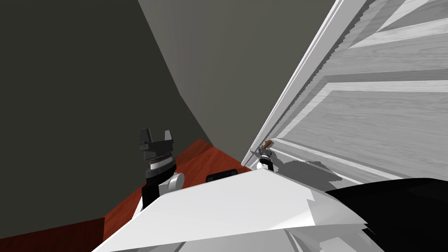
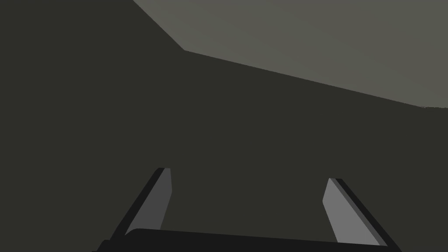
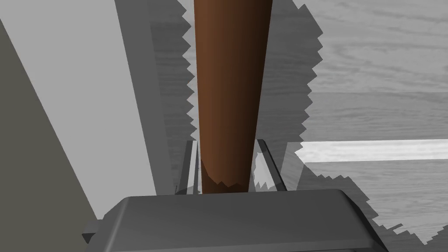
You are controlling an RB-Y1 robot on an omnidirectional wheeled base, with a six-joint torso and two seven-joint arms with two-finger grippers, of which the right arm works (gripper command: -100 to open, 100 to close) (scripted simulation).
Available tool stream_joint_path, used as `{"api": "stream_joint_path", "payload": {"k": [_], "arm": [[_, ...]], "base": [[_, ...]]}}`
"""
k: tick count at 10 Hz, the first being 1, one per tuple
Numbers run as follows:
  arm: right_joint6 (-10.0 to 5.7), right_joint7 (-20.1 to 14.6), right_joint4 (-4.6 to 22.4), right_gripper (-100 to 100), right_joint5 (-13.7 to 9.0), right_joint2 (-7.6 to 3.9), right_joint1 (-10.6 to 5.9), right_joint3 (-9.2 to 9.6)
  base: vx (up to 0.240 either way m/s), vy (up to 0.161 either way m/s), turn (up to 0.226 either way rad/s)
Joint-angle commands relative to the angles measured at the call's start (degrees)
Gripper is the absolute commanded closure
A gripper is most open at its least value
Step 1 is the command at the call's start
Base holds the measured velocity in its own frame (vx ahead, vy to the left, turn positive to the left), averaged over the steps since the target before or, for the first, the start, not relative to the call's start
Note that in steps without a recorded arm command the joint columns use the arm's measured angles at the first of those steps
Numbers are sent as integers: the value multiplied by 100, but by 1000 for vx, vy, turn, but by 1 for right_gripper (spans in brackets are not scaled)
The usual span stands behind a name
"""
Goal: Pull the door open
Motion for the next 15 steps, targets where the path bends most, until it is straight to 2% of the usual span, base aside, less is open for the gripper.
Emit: {"api": "stream_joint_path", "payload": {"k": [1, 6, 8, 10, 11, 12, 15], "arm": [[3, 4, 5, 100, -4, -16, 1, -11], [32, -121, -137, 100, 202, -20, 23, 283], [58, -197, -232, 100, 335, -36, 38, 480], [75, -237, -288, 100, 410, -46, 48, 595], [73, -221, -279, 100, 382, -56, 33, 549], [88, -280, -342, 100, 458, -74, 68, 687], [85, -393, -445, 100, 582, -128, 119, 908]], "base": [[0, 0, 0], [-181, 50, 41], [-284, 19, 80], [-241, -6, 69], [-109, 19, 24], [-175, -5, 61], [-258, -6, 72]]}}
